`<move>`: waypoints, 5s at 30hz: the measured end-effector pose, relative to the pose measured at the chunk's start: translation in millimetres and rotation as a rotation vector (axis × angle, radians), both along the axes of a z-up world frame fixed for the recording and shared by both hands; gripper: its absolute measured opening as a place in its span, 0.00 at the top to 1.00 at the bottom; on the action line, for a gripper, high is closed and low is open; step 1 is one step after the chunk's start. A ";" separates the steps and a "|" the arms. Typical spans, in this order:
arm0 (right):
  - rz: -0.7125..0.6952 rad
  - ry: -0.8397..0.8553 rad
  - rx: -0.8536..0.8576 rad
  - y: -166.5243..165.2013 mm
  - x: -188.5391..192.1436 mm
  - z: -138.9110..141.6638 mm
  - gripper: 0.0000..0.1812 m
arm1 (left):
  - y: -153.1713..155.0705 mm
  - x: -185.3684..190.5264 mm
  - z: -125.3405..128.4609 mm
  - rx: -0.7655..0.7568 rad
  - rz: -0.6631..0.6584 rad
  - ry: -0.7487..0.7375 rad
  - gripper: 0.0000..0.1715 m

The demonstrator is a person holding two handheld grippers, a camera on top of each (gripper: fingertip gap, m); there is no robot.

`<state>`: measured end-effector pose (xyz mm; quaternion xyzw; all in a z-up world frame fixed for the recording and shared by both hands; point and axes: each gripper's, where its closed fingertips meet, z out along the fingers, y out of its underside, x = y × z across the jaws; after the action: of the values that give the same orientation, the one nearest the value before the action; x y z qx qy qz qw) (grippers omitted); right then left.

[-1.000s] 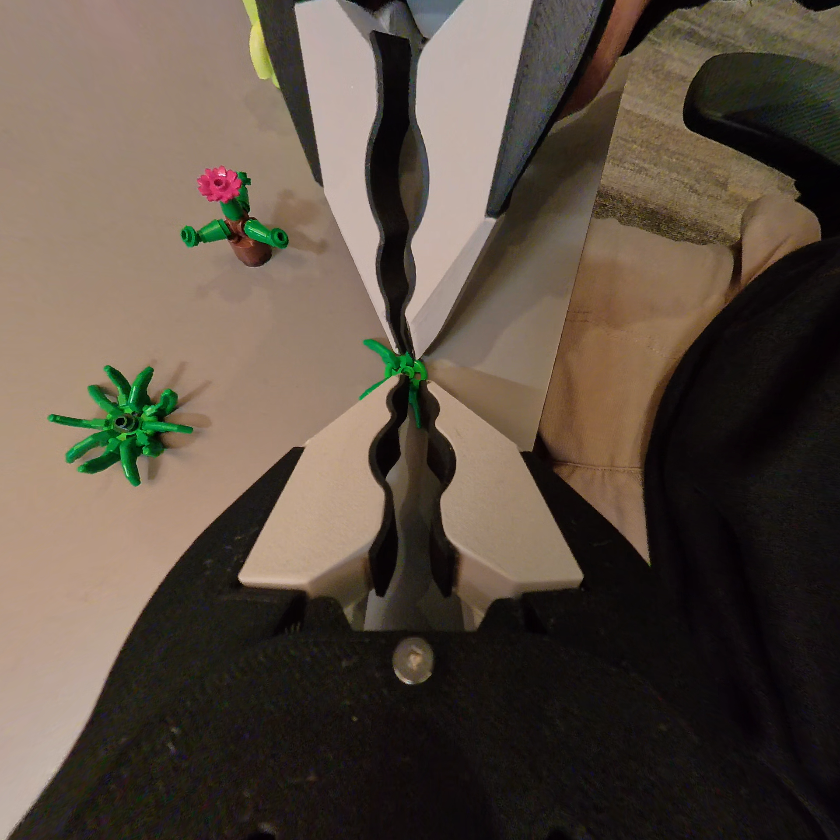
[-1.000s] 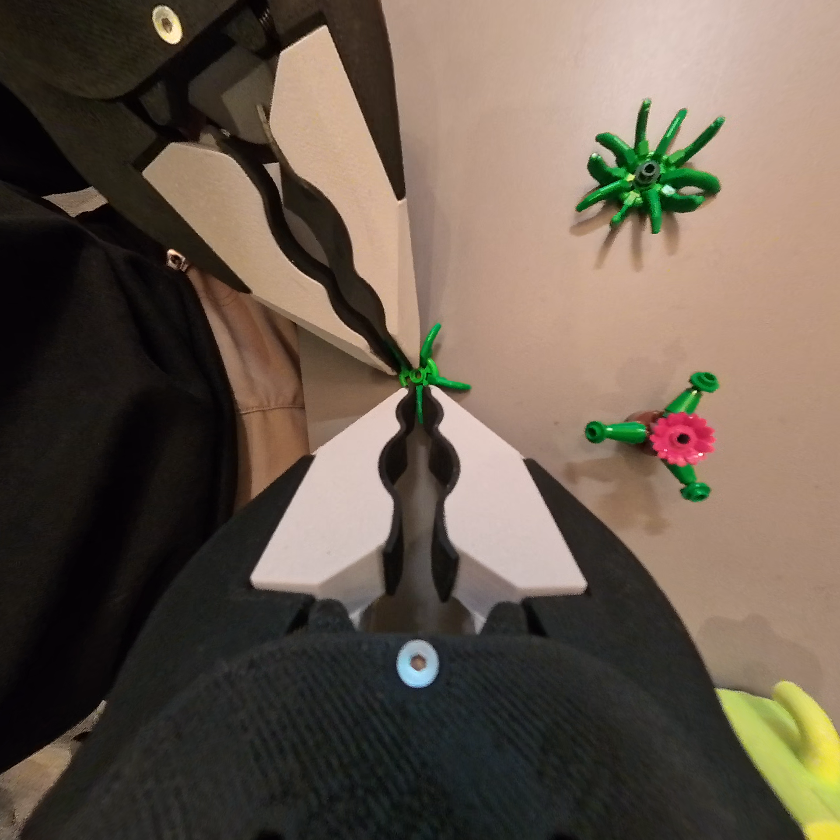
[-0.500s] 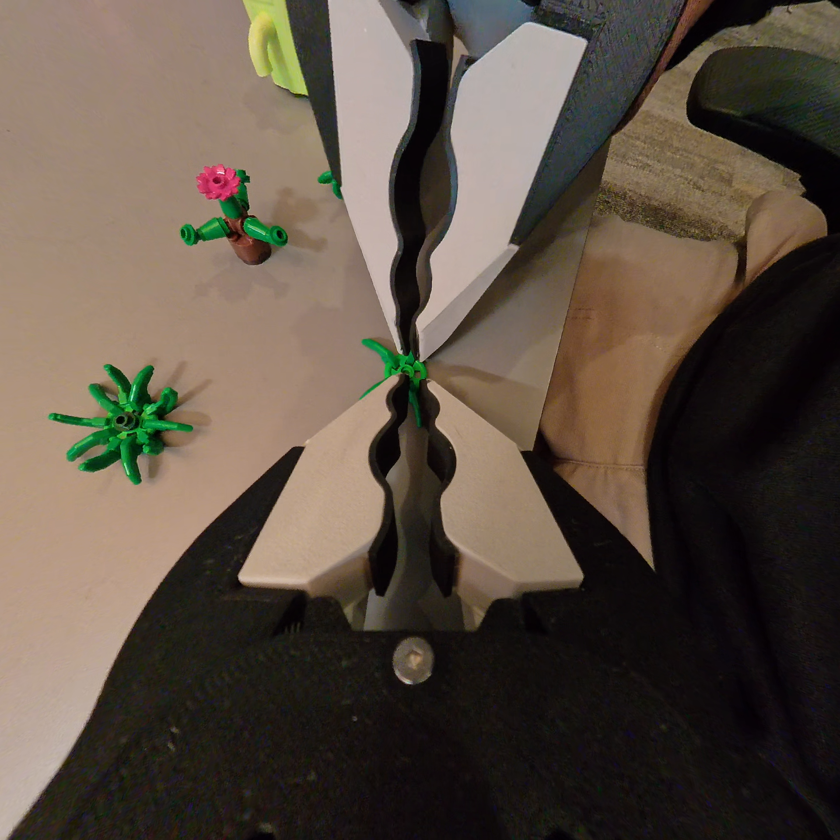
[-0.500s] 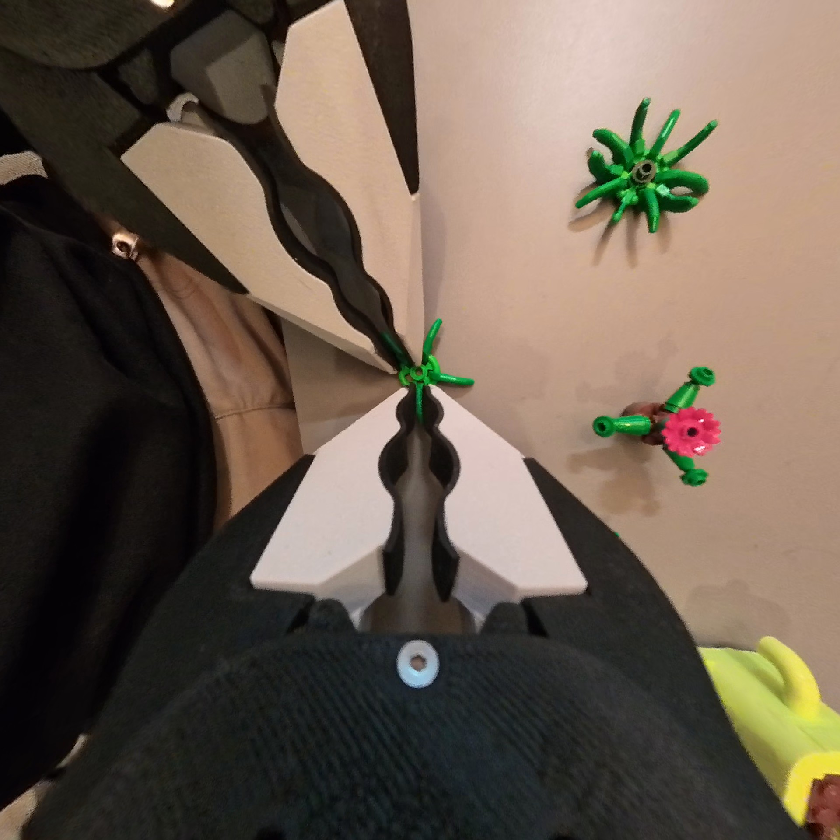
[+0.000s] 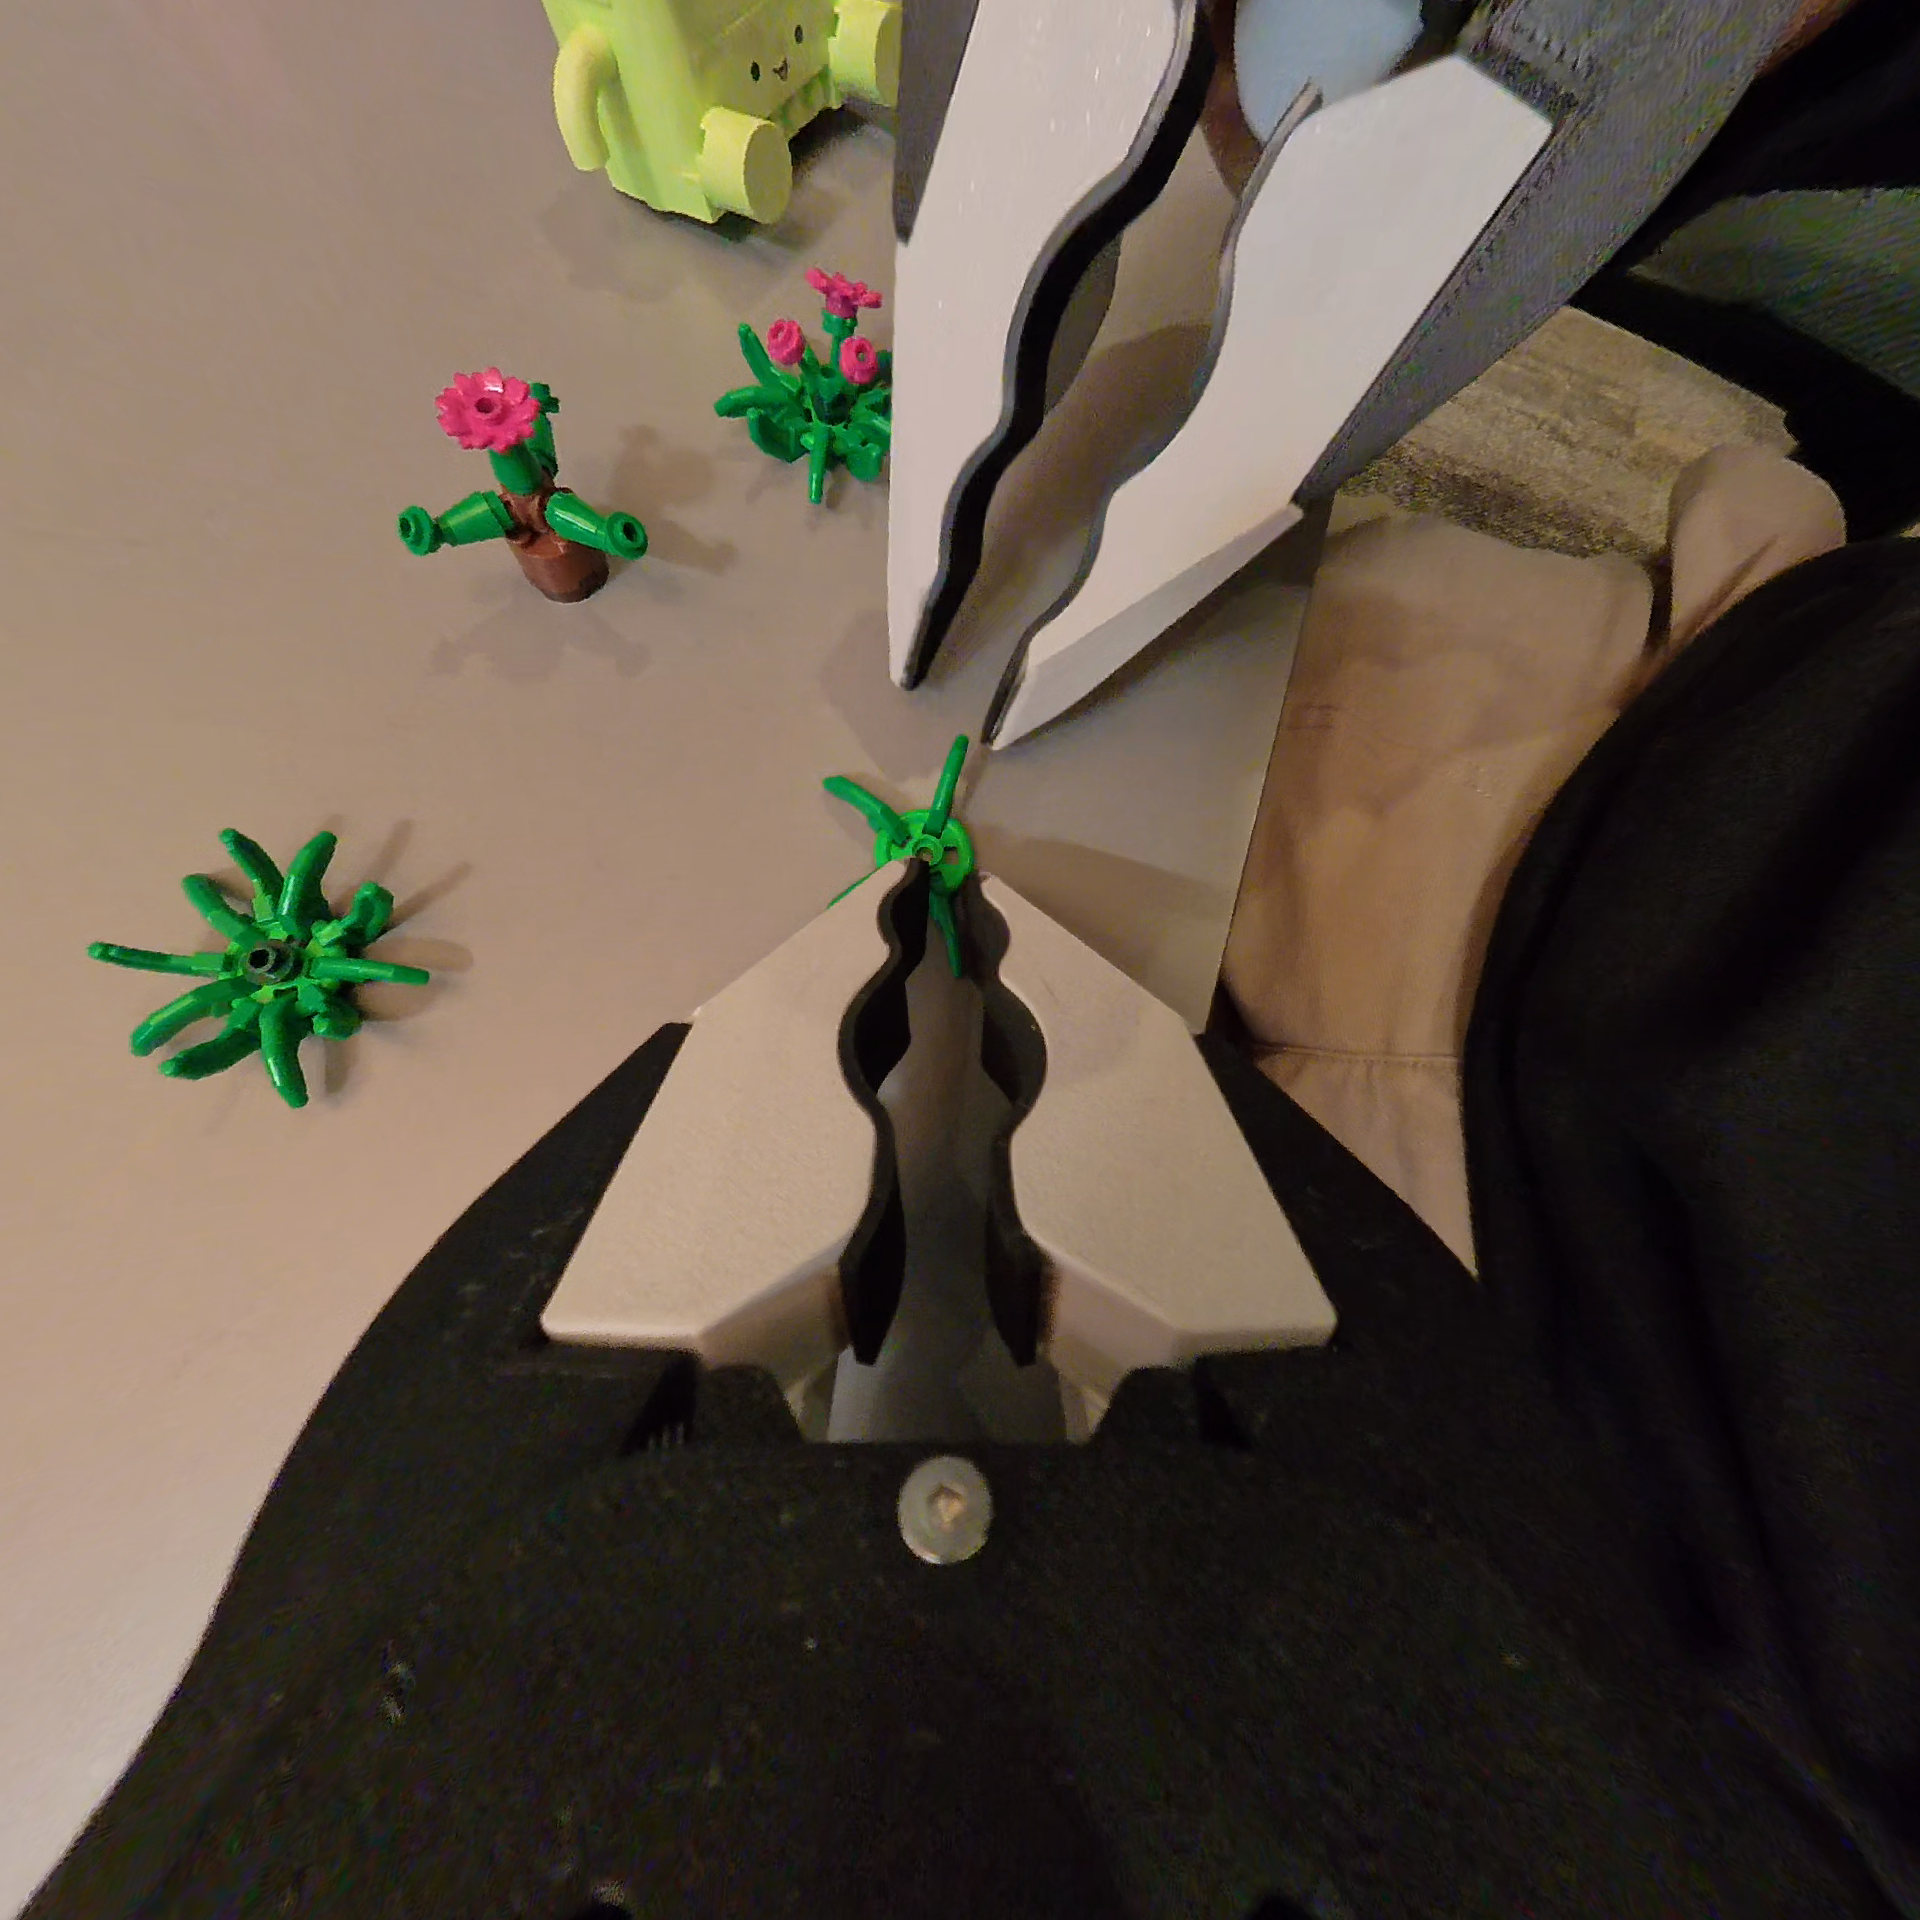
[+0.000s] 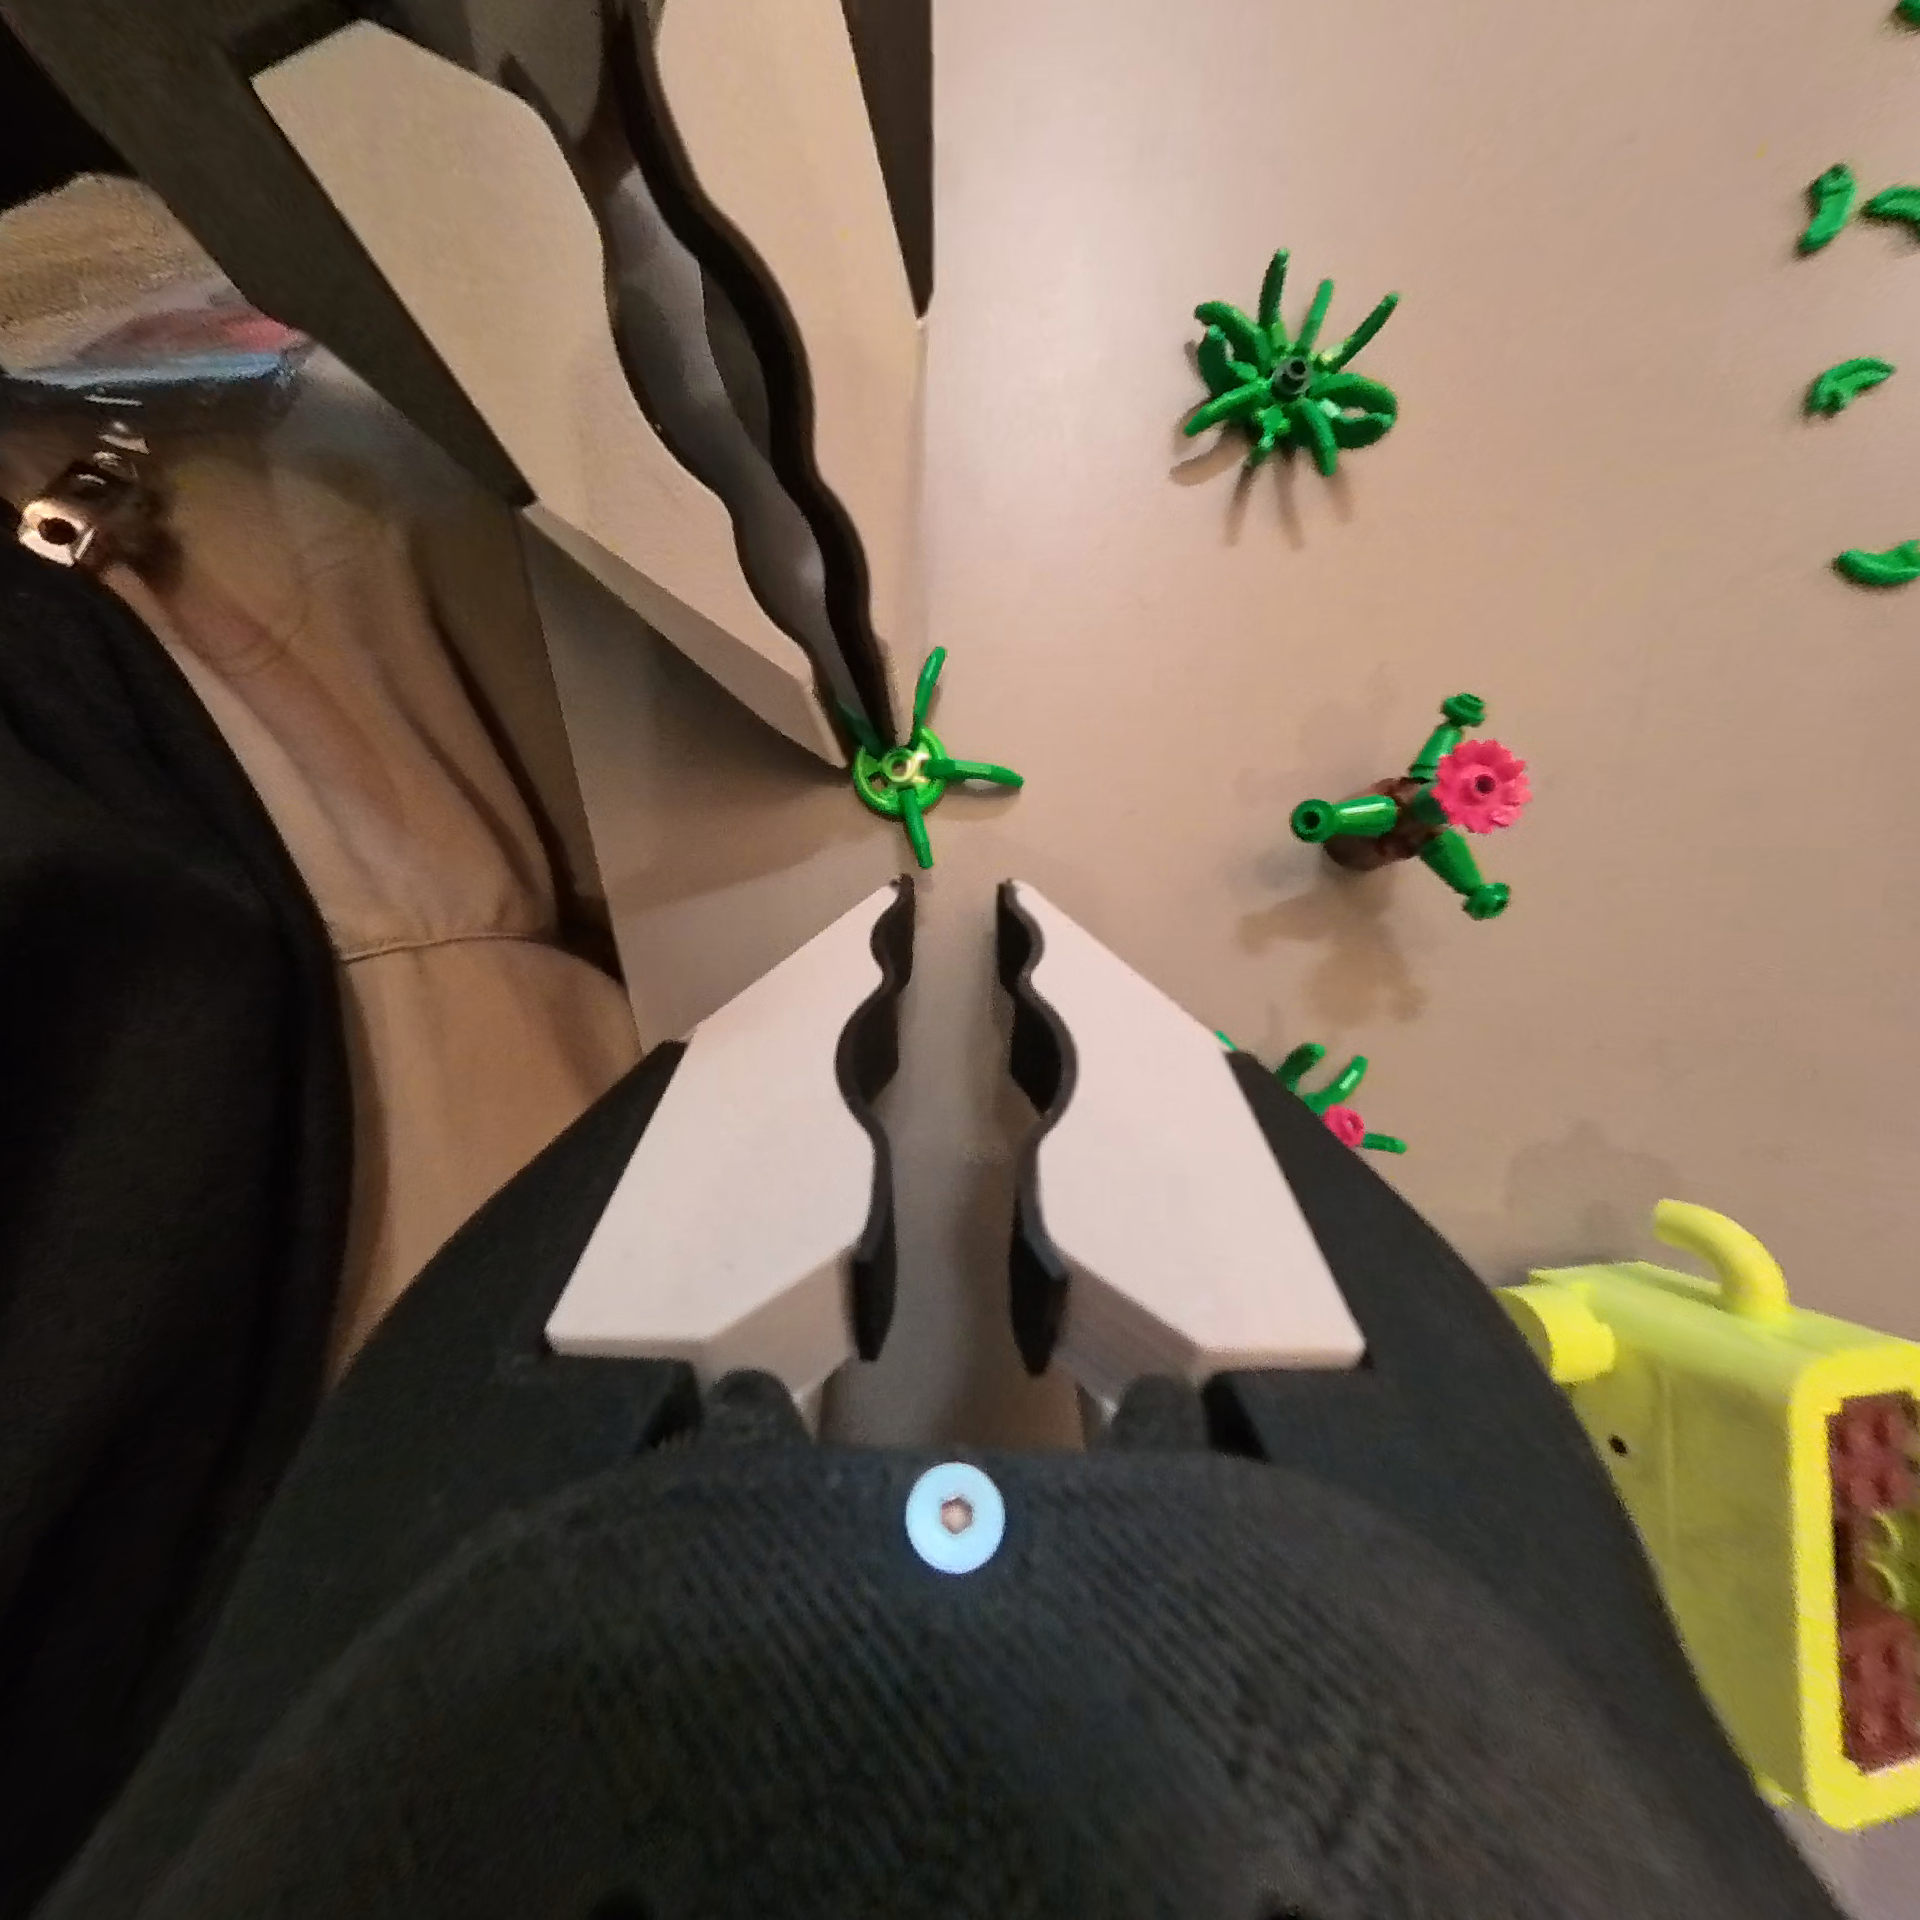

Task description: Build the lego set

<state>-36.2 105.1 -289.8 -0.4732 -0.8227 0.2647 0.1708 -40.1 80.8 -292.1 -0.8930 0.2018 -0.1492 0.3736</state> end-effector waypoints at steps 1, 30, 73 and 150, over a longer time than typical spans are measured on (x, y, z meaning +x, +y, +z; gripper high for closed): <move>-0.007 0.017 -0.008 0.1 -0.5 3.6 0.92 | -0.7 1.3 1.0 0.004 -0.011 -0.008 0.96; -0.333 -0.108 -0.048 108.0 -182.7 3.6 0.78 | 8.2 -83.8 45.6 0.296 0.337 -0.070 0.97; 0.217 -0.279 -0.527 -29.1 3.2 53.3 1.00 | 0.3 9.9 53.8 0.359 -0.084 -0.089 0.93; -0.009 0.533 -0.507 -38.1 -39.8 140.1 1.00 | -10.5 -25.9 141.9 0.599 0.071 -0.737 0.99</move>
<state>-76.1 67.0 -149.6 -0.4187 -0.6555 0.5733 0.2577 -66.0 70.3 -150.2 -0.6398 0.0594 -0.3785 0.6662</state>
